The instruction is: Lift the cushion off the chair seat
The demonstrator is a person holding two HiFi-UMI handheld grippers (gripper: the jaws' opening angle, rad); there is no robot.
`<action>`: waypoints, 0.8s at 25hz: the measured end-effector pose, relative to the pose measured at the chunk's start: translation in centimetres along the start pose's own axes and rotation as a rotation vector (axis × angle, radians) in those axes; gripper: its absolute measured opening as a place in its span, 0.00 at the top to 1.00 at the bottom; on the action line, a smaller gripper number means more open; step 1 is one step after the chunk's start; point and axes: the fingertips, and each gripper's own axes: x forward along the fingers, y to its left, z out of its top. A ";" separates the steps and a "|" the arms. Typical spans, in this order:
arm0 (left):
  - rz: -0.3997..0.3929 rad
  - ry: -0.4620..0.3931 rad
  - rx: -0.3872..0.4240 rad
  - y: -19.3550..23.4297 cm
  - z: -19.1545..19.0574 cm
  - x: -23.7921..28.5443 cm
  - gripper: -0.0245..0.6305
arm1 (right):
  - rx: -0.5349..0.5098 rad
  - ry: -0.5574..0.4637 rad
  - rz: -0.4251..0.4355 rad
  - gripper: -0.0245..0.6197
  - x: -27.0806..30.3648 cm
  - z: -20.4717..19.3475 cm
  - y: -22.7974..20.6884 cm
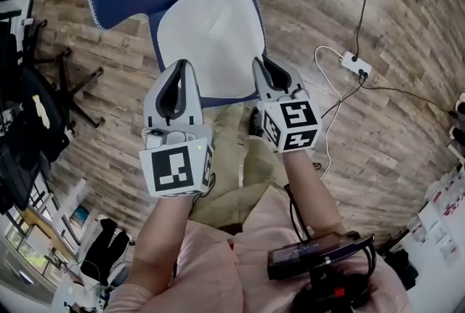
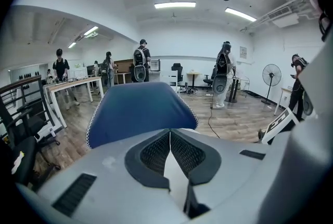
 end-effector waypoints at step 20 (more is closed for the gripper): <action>-0.071 -0.205 0.073 -6.4 8.8 -9.3 0.94 | -0.173 -0.156 -0.004 0.91 -12.2 7.1 5.7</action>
